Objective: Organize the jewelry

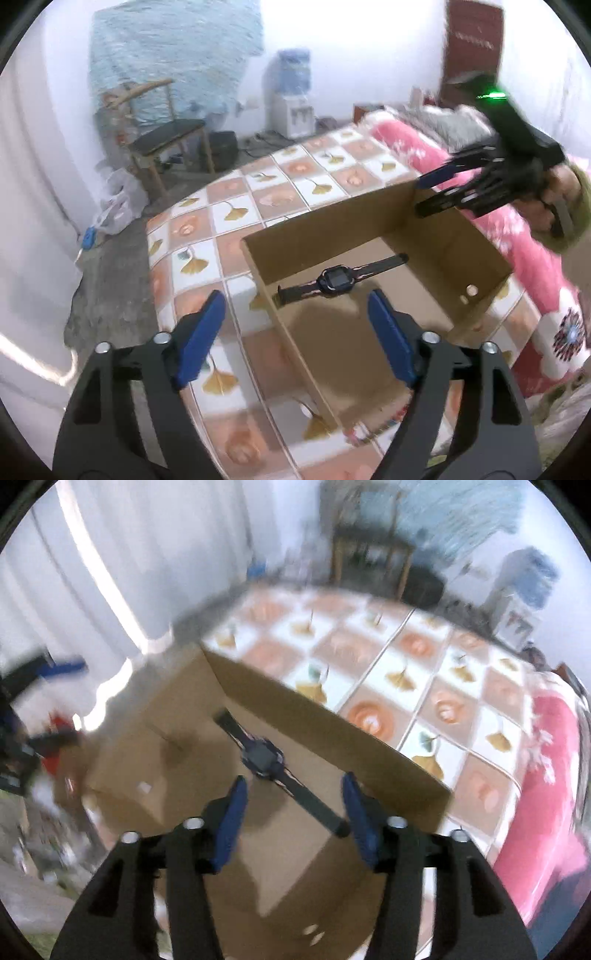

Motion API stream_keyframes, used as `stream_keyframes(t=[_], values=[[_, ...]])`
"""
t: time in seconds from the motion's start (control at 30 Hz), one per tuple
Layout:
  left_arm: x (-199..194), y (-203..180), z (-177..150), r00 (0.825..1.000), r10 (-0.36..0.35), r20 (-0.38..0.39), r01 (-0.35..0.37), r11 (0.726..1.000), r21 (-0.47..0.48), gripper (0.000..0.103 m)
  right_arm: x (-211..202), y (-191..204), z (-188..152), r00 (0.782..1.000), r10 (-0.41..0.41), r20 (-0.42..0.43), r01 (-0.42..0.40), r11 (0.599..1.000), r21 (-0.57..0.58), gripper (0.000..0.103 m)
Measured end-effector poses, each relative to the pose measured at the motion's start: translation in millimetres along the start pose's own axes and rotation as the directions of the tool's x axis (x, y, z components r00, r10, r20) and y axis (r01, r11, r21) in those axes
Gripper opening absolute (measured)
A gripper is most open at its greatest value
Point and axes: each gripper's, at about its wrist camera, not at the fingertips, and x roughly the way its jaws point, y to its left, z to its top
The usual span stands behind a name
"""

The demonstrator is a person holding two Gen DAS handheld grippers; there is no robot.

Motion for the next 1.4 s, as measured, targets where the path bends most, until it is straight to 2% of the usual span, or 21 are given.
stream_keyframes(t=[0.07, 0.13, 0.2, 0.23, 0.37, 0.47, 0.53, 0.67, 0.77, 0.83, 0.93, 1.0, 1.2, 1.4], values=[[-17.6, -2.7, -15.9, 1.000, -0.005, 0.024, 0.006, 0.999, -0.047, 0.085, -28.6, 9.3, -17.1, 0.995, -0.009, 0.099, 0.006, 1.000, 0.029, 0.065], [-31.2, -5.6, -37.3, 0.999, -0.013, 0.047, 0.018, 0.995, -0.098, 0.086, -58.3, 23.9, -48.7, 0.982, 0.004, 0.190, -0.015, 0.998, 0.058, 0.068], [-37.7, -11.1, -60.1, 0.999, -0.009, 0.048, 0.016, 0.989, -0.144, 0.089, -70.1, 32.7, -82.9, 0.974, -0.007, 0.229, -0.016, 0.995, 0.100, 0.069], [-37.7, -16.0, -73.1, 0.999, 0.014, 0.036, -0.008, 0.987, -0.160, 0.090, -74.2, 37.2, -103.1, 0.973, -0.010, 0.230, -0.019, 0.992, 0.122, 0.069], [-15.7, -37.7, -124.3, 0.995, 0.072, -0.069, -0.083, 0.981, -0.173, 0.090, -52.5, 56.8, -168.2, 0.988, -0.043, 0.147, 0.009, 0.975, 0.223, 0.069], [12.2, -50.2, -155.9, 0.983, 0.082, -0.165, -0.113, 0.976, -0.186, 0.090, -7.0, 69.5, -207.3, 0.998, -0.056, 0.010, 0.050, 0.953, 0.298, 0.070], [34.2, -58.3, -176.8, 0.971, 0.076, -0.228, -0.124, 0.971, -0.206, 0.090, 22.7, 80.4, -225.4, 0.994, -0.065, -0.086, 0.090, 0.941, 0.326, 0.070], [58.3, -69.0, -199.2, 0.959, 0.035, -0.283, -0.103, 0.968, -0.230, 0.090, 55.3, 97.7, -235.1, 0.987, -0.080, -0.141, 0.123, 0.935, 0.333, 0.069], [61.2, -78.6, -201.3, 0.954, 0.101, -0.281, -0.153, 0.973, -0.171, 0.090, 60.6, 110.7, -238.8, 0.983, -0.112, -0.144, 0.152, 0.939, 0.308, 0.069], [61.8, -79.0, -201.7, 0.954, 0.106, -0.280, -0.159, 0.971, -0.176, 0.092, 62.5, 120.8, -239.6, 0.970, -0.192, -0.147, 0.226, 0.938, 0.265, 0.069], [62.8, -77.1, -203.5, 0.953, 0.108, -0.283, -0.168, 0.966, -0.198, 0.094, 66.1, 126.3, -237.7, 0.970, -0.204, -0.129, 0.232, 0.939, 0.253, 0.070], [62.3, -78.6, -200.8, 0.953, 0.116, -0.280, -0.175, 0.965, -0.195, 0.095, 66.9, 127.0, -238.0, 0.968, -0.219, -0.126, 0.245, 0.934, 0.259, 0.079], [58.8, -80.2, -203.5, 0.948, 0.116, -0.296, -0.178, 0.965, -0.191, 0.095, 70.5, 122.7, -240.9, 0.964, -0.231, -0.132, 0.260, 0.922, 0.288, 0.095], [64.7, -76.9, -198.5, 0.940, 0.117, -0.320, -0.185, 0.964, -0.191, 0.096, 71.7, 121.5, -240.1, 0.964, -0.227, -0.136, 0.258, 0.919, 0.298, 0.096]])
